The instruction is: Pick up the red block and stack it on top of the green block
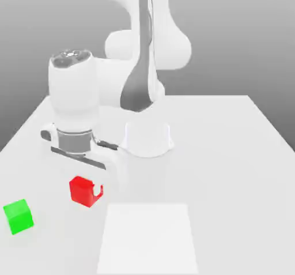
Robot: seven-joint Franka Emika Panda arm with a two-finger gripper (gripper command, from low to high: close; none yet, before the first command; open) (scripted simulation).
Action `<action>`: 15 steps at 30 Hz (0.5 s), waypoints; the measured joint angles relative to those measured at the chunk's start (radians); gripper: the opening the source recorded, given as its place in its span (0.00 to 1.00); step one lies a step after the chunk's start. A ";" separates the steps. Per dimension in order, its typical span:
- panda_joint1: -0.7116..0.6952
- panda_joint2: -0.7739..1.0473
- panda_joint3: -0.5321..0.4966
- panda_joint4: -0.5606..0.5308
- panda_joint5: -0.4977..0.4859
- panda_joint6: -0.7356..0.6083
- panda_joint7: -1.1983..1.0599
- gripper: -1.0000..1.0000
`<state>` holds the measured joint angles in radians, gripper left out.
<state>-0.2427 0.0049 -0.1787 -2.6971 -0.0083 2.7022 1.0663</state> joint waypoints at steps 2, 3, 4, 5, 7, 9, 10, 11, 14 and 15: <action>-0.033 0.016 -0.016 0.033 0.007 -0.018 0.081 0.00; -0.051 0.024 -0.025 0.050 0.012 -0.026 0.121 0.00; -0.070 0.031 -0.034 0.066 0.017 -0.035 0.160 0.00; -0.087 0.039 -0.043 0.083 0.022 -0.044 0.200 0.00; -0.118 0.055 -0.062 0.116 0.033 -0.062 0.278 0.00; -0.147 0.071 -0.081 0.149 0.045 -0.079 0.355 0.00; -0.161 0.080 -0.092 0.165 0.052 -0.088 0.393 0.00; -0.172 0.091 -0.101 0.181 0.061 -0.093 0.425 0.00; -0.189 0.180 -0.087 0.198 0.117 -0.026 0.419 0.00; -0.198 0.215 -0.074 0.201 0.139 0.005 0.406 0.00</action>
<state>-0.4408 0.2201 -0.2525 -2.4960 0.1310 2.7075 1.4720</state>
